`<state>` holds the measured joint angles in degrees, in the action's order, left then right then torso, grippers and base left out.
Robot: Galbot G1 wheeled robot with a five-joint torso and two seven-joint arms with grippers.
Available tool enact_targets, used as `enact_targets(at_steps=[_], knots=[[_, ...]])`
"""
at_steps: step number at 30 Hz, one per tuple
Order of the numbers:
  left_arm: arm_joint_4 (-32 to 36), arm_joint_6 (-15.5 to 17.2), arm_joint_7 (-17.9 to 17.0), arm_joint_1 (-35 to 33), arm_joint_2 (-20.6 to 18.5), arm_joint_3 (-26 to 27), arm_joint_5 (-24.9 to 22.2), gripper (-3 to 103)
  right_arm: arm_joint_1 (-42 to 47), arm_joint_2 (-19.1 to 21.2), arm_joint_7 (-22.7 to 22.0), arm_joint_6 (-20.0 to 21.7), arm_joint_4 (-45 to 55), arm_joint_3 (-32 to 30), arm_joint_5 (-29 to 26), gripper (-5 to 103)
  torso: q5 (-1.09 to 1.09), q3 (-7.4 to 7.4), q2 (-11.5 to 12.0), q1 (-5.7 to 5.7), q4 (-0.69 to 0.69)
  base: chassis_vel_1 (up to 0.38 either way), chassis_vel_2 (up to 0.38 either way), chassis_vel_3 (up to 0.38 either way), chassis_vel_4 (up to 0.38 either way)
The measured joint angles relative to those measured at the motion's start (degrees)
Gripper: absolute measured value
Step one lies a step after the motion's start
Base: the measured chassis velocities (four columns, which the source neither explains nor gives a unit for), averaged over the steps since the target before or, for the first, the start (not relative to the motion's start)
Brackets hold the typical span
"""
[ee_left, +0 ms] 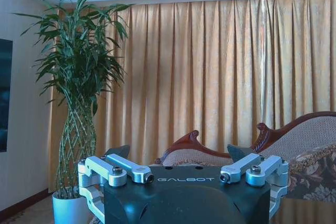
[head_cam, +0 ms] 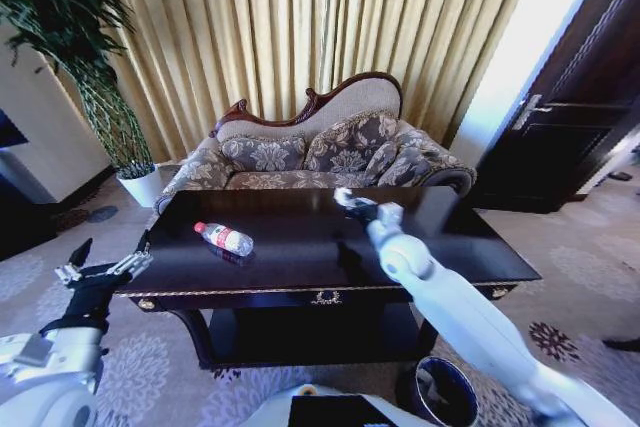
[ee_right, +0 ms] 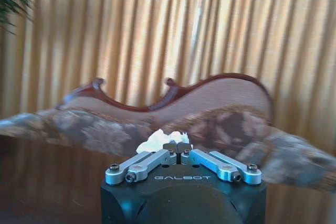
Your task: Move to the front of the table and place the trash on the table into the trash bin.
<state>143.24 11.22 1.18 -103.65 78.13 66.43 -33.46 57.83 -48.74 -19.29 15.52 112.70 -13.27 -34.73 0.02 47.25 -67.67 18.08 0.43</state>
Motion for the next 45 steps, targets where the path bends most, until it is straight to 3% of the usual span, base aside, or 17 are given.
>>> enact_targets(at_steps=[4, 6, 9, 19, 24, 31, 45], knots=[[0.0, 0.2, -0.3, 0.0, -1.2, 0.3, -1.1, 100, 8.0, 1.6, 0.0, -0.4, 3.3, -6.8, -0.8, 0, 0.0, 0.0, 0.0, 0.0, 0.01, 0.0, 0.0, 0.0, 0.0], [0.0, 0.2, -0.3, 0.0, -1.3, 0.3, -1.3, 100, 8.6, 1.6, 0.0, -0.4, 3.6, -7.4, -1.0, 0, 0.0, 0.0, 0.0, -0.01, 0.0, 0.0, 0.0, 0.0, 0.0], [0.0, 0.7, -0.4, 0.2, -3.2, 0.8, -2.9, 100, 16.0, 1.2, -0.9, -0.1, 7.1, -15.9, -3.8, 0, -0.02, 0.0, 0.0, 0.0, -0.01, 0.0, 0.0, 0.0, 0.0], [0.0, 1.4, -0.9, -0.3, -5.2, 2.4, -4.9, 100, 29.8, -1.1, 0.0, -1.6, 11.5, -28.5, -4.9, 0, -0.01, 0.0, 0.0, -0.01, 0.01, 0.0, 0.0, 0.0, 0.0], [0.0, 2.2, -0.9, -0.7, -5.9, 2.7, -5.3, 100, 32.0, -2.1, 0.0, -1.8, 14.2, -30.1, -5.3, 0, -0.02, 0.0, 0.0, 0.0, -0.01, 0.0, 0.0, 0.0, 0.0], [0.0, 6.2, -1.1, -0.9, -6.3, 2.7, -6.7, 100, 34.9, -3.9, -0.1, -2.0, 22.5, -31.4, -6.2, 0, -0.03, 0.0, 0.0, 0.0, -0.01, 0.0, 0.0, 0.0, 0.0], [0.0, 7.3, 0.7, -0.6, -6.9, 2.1, -6.0, 100, 37.8, -4.8, -0.1, -1.9, 26.4, -29.4, -4.0, 0, -0.02, 0.0, 0.0, 0.0, 0.0, 0.06, -0.059, -0.05, 0.06]])
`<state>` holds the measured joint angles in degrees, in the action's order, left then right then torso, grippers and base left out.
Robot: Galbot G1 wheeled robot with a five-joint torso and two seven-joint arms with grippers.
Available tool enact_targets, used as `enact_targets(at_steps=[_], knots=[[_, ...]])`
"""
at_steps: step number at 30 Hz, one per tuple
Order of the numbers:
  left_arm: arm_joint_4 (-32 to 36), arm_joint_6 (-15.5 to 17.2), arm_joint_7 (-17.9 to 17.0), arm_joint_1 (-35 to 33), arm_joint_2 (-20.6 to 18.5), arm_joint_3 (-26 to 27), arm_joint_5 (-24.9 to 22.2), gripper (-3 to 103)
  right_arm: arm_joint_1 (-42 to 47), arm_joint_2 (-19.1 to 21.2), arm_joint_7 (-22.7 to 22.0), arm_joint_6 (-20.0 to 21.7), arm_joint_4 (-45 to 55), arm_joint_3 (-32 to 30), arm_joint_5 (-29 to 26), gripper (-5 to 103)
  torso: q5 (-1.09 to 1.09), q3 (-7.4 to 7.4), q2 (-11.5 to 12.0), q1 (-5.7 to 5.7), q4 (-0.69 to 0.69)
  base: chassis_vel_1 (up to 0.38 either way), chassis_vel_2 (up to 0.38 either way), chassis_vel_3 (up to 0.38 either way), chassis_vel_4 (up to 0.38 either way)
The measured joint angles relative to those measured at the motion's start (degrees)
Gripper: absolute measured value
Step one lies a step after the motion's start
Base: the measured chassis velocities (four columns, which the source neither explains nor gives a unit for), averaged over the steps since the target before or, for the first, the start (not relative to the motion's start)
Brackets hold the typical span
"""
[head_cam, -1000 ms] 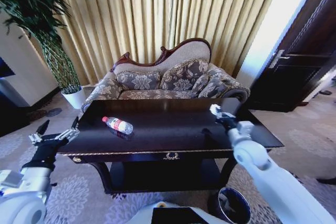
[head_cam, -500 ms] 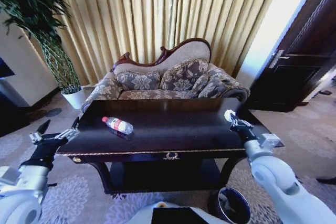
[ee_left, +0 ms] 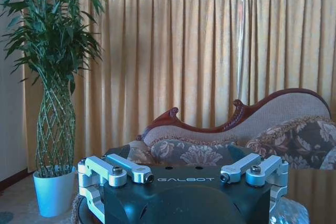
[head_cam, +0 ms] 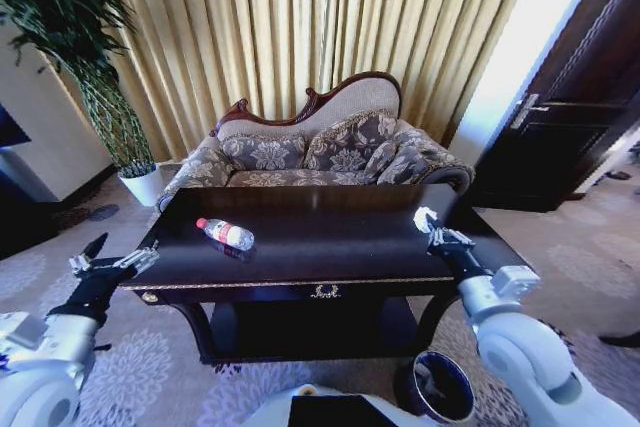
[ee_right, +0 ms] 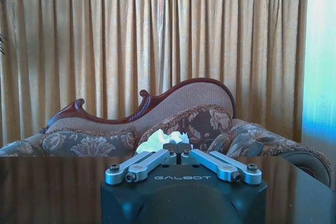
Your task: Move to the front of the table and place the trash on the table into the trash bin.
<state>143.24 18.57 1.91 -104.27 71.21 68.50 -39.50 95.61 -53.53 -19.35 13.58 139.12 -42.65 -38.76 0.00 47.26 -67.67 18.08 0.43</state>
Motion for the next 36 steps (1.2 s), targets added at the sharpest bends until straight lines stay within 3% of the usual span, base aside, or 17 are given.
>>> enact_targets(at_steps=[11, 36], knots=[[0.0, -2.2, 5.3, -0.2, 0.0, 1.2, 1.0, 100, -0.1, -0.2, 0.0, -0.2, 0.4, 1.5, 0.8, 0, 0.0, 0.0, 0.0, 0.0, 0.0, 0.111, -0.105, -0.105, 0.098], [0.0, -1.8, 4.3, 0.0, 1.2, 0.8, 1.4, 100, 0.7, -2.0, 1.1, -0.8, -1.3, 3.2, 3.3, 0, -0.01, -0.01, 0.0, -0.02, -0.01, 0.102, -0.11, -0.103, 0.109]])
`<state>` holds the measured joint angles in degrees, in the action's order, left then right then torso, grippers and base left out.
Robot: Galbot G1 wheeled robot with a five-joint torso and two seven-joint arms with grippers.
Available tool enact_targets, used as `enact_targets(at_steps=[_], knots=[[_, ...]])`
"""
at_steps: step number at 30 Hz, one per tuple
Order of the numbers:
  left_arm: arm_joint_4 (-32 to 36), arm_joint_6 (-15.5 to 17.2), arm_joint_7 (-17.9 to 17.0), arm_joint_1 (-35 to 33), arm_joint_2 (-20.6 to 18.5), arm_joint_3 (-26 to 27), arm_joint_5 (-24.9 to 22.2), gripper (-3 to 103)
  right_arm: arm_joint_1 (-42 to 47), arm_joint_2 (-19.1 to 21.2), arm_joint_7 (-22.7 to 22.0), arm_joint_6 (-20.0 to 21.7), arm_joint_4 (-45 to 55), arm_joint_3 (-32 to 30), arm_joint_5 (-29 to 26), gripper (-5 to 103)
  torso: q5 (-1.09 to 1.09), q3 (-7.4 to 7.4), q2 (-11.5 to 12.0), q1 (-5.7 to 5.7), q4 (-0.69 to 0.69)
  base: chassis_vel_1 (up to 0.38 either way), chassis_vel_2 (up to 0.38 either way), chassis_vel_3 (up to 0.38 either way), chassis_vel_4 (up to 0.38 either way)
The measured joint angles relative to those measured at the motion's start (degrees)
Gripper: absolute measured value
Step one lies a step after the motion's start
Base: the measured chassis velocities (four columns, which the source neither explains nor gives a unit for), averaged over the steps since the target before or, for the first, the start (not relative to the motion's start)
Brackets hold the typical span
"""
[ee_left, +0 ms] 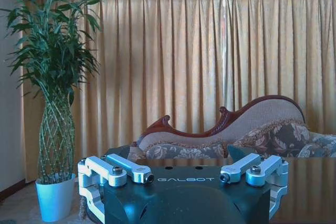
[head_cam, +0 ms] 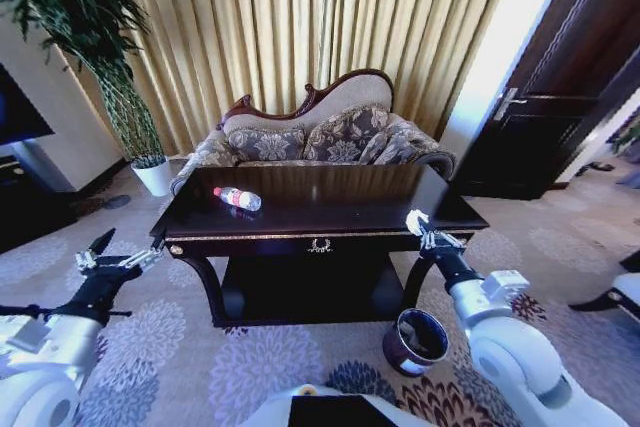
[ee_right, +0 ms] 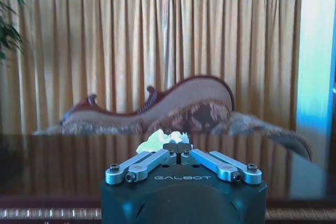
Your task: Move to the front of the table and place the trash on the table into the trash bin.
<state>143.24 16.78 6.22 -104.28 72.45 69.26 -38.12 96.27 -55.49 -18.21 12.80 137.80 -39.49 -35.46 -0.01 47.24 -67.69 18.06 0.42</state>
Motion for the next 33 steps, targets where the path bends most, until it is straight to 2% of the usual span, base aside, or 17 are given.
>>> enact_targets(at_steps=[4, 6, 8, 9, 13, 15, 16, 19, 23, 25, 32, 33], knots=[[0.0, 0.0, 0.0, 0.0, 0.2, 0.6, -0.1, 100, 1.8, -1.8, 1.1, 1.4, -5.3, 0.9, 0.5, 0, 0.0, 0.01, 0.0, 0.01, 0.02, 0.006, -0.005, -0.005, 0.013], [0.0, -0.1, -0.1, 0.0, 0.7, 0.8, -0.1, 100, 1.8, -2.9, 2.2, 1.8, -12.4, 2.5, 1.9, 0, 0.02, 0.03, 0.0, 0.04, 0.02, 0.0, 0.0, 0.0, 0.0], [0.0, -0.1, -0.1, -0.1, 0.9, 0.8, -0.1, 100, 1.3, -3.4, 2.4, 1.9, -15.1, 3.3, 2.5, 0, 0.03, 0.03, 0.0, 0.05, 0.02, 0.0, 0.0, 0.0, 0.0], [0.0, -0.2, -0.1, -0.3, 1.4, 0.9, -0.1, 100, -0.3, -4.3, 2.6, 1.9, -20.6, 4.8, 3.7, 0, 0.02, 0.03, 0.0, 0.05, 0.01, 0.0, 0.0, 0.0, 0.0], [0.0, -0.4, -0.1, -0.6, 1.9, 1.3, -0.1, 100, -3.2, -5.2, 2.8, 1.6, -28.4, 6.7, 5.6, 0, 0.03, 0.02, 0.0, 0.04, 0.01, 0.0, 0.0, 0.0, 0.0], [0.0, -0.5, -0.1, -0.7, 2.3, 1.6, -0.1, 100, -7.3, -6.1, 3.1, 0.7, -37.8, 8.4, 8.7, 0, 0.03, 0.01, 0.0, 0.02, 0.01, 0.0, 0.0, 0.0, 0.0], [0.0, -0.5, -0.1, -0.7, 2.3, 1.6, -0.1, 100, -7.3, -6.1, 3.1, 0.7, -37.8, 8.4, 8.7, 0, 0.03, 0.01, 0.0, 0.02, 0.01, 0.0, 0.0, 0.0, 0.0], [0.0, -1.3, 0.1, -1.0, 2.8, 1.8, 0.0, 100, -12.2, -6.7, 4.1, -0.3, -47.6, 9.3, 11.9, 0, 0.01, 0.02, 0.0, 0.02, 0.01, 0.0, 0.0, 0.0, 0.0], [0.0, -1.8, 0.5, -1.4, 3.2, 1.9, 0.3, 100, -15.0, -7.0, 4.6, -1.1, -54.0, 9.4, 14.3, 0, 0.02, 0.02, 0.0, 0.03, -0.01, 0.0, 0.0, 0.0, 0.0], [0.0, -2.5, 0.7, -2.1, 3.7, 2.1, 0.7, 100, -17.3, -7.4, 5.6, -1.9, -60.8, 9.0, 16.9, 0, 0.02, 0.02, 0.0, 0.03, 0.01, 0.0, 0.0, 0.0, 0.0], [0.0, -2.7, 0.8, -2.3, 3.8, 2.1, 0.8, 100, -19.2, -8.3, 5.8, -2.6, -66.7, 8.1, 19.8, 0, 0.01, 0.02, 0.0, 0.02, 0.01, 0.0, 0.0, 0.0, 0.0], [0.0, -2.7, 0.7, -2.2, 3.7, 1.9, 0.9, 100, -19.3, -8.5, 5.6, -2.6, -66.8, 7.9, 20.1, 5, 0.02, 0.02, 0.0, 0.02, 0.01, 0.0, 0.0, 0.0, 0.0]])
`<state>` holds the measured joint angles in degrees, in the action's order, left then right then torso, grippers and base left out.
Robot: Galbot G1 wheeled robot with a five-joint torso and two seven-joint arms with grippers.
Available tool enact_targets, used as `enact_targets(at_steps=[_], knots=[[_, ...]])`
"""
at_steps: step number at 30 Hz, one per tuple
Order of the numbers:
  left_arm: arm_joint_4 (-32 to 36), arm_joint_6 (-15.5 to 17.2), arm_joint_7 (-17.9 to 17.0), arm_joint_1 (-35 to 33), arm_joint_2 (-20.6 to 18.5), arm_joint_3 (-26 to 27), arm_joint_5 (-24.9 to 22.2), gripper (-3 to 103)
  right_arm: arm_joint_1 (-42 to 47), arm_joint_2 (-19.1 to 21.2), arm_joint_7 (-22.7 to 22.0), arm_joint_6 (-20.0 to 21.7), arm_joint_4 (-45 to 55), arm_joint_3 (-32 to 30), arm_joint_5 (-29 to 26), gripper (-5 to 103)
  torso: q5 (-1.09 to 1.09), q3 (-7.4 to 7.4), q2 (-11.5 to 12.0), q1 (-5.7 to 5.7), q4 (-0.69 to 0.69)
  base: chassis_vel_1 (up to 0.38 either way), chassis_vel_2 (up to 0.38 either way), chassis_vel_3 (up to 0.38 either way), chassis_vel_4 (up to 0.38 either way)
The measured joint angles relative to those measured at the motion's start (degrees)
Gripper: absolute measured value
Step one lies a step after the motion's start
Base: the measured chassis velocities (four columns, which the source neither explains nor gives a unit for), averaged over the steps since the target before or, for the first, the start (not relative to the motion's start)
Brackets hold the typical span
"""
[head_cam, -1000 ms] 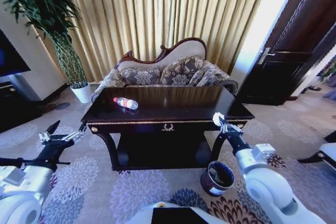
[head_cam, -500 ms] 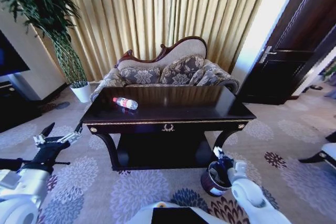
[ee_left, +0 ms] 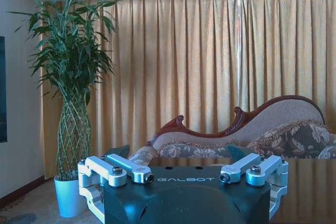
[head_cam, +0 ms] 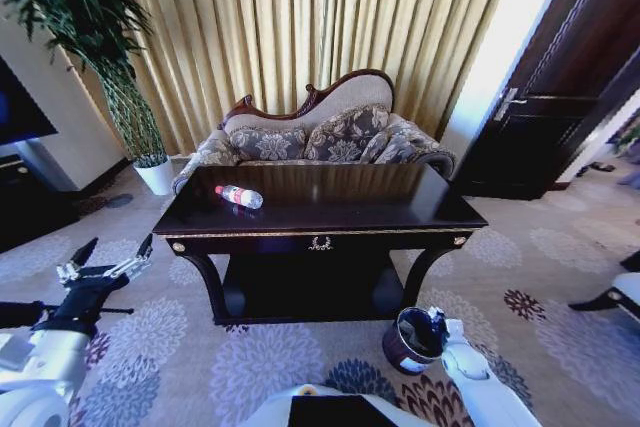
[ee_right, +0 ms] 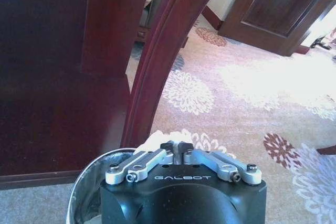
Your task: Move to the front of the table and place the trash on the table into the trash bin.
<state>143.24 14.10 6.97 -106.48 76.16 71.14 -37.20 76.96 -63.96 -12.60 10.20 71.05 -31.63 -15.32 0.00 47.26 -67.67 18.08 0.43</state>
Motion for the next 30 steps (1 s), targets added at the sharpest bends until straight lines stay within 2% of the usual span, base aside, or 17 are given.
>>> enact_targets(at_steps=[1, 3, 4, 7, 9, 12, 13, 14, 15, 16, 17, 19, 20, 22, 30], knots=[[0.0, 0.0, 0.0, 0.0, 0.0, 0.0, 0.0, 100, 0.0, 0.0, 0.0, 0.0, 0.0, 0.0, 0.0, 5, 0.0, 0.0, 0.0, 0.0, 0.0, 0.0, 0.0, 0.0, 0.0], [0.0, 0.0, 0.0, 0.0, 0.0, -0.3, 0.2, 100, 0.1, -0.3, -0.2, 0.0, 0.8, -0.2, 0.1, 16, 0.0, 0.0, 0.0, 0.0, 0.01, 0.0, 0.0, 0.0, 0.0], [0.0, 0.0, 0.0, 0.0, 0.0, -0.3, 0.2, 100, 0.1, -0.3, -0.2, 0.0, 0.8, -0.2, 0.1, 16, 0.0, 0.0, 0.0, 0.0, 0.01, 0.0, 0.0, 0.0, 0.0], [0.0, -0.1, 0.0, -0.2, 0.0, -0.3, 0.3, 100, 0.5, -0.6, -0.3, 0.0, 2.0, -0.4, 0.1, 32, -0.01, 0.0, 0.0, 0.0, 0.0, 0.0, 0.0, 0.0, 0.0], [0.0, -0.2, 0.0, -0.3, 0.0, -0.2, 0.3, 100, 0.5, -0.8, -0.4, 0.0, 2.1, -0.4, 0.1, 32, -0.01, 0.0, 0.0, 0.0, 0.0, 0.0, 0.0, 0.0, 0.0], [0.0, -0.4, 0.0, -0.6, -0.2, 0.0, 0.2, 100, 0.6, -1.1, -0.5, 0.0, 2.5, -0.5, 0.2, 49, 0.0, 0.0, 0.0, 0.0, 0.0, 0.0, 0.0, 0.0, 0.0], [0.0, -0.4, 0.0, -0.6, -0.2, 0.0, 0.2, 100, 0.6, -1.1, -0.5, 0.0, 2.5, -0.5, 0.2, 49, 0.0, 0.0, 0.0, 0.0, 0.0, 0.0, 0.0, 0.0, 0.0], [0.0, -0.4, -0.1, -0.6, -0.3, 0.0, 0.2, 100, 0.7, -1.2, -0.5, 0.0, 2.6, -0.5, 0.5, 54, 0.0, 0.0, 0.0, 0.0, 0.0, 0.0, 0.0, 0.0, 0.0], [0.0, -0.4, -0.1, -0.6, -0.3, 0.0, 0.1, 100, 0.9, -1.2, -0.5, 0.0, 3.0, -0.5, 0.7, 65, -0.01, 0.0, 0.0, 0.0, 0.0, 0.0, 0.0, 0.0, 0.0], [0.0, -0.4, -0.1, -0.6, -0.3, 0.0, 0.1, 100, 0.9, -1.2, -0.5, 0.0, 3.0, -0.5, 0.7, 65, -0.01, 0.0, 0.0, 0.0, 0.0, 0.0, 0.0, 0.0, 0.0], [0.0, -0.4, -0.1, -0.6, -0.4, 0.0, 0.1, 100, 0.9, -1.1, -0.5, 0.0, 3.2, -0.5, 0.8, 76, 0.0, 0.0, 0.0, 0.0, 0.0, 0.0, 0.0, 0.0, 0.0], [0.0, -0.4, -0.1, -0.6, -0.4, -0.1, 0.1, 100, 1.0, -1.1, -0.5, 0.0, 3.2, -0.6, 0.7, 86, 0.0, 0.0, 0.0, 0.0, 0.0, 0.0, 0.0, 0.0, 0.0], [0.0, -0.4, -0.1, -0.6, -0.4, -0.1, 0.1, 100, 1.0, -1.1, -0.5, 0.0, 3.2, -0.6, 0.7, 86, 0.0, 0.0, 0.0, 0.0, 0.0, 0.0, 0.0, 0.0, 0.0], [0.0, -0.5, -0.1, -0.5, -0.5, -0.1, 0.1, 100, 1.0, -1.1, -0.5, 0.0, 3.2, -0.7, 0.6, 96, 0.0, 0.0, 0.0, 0.0, 0.0, 0.0, 0.0, 0.0, 0.0], [0.0, -0.4, -0.4, -0.5, -0.6, -0.3, 0.1, 100, 1.8, -0.6, -0.6, 0.1, 4.3, -0.8, 0.0, 100, 0.01, 0.0, 0.0, 0.0, 0.01, 0.0, 0.0, 0.0, 0.0]])
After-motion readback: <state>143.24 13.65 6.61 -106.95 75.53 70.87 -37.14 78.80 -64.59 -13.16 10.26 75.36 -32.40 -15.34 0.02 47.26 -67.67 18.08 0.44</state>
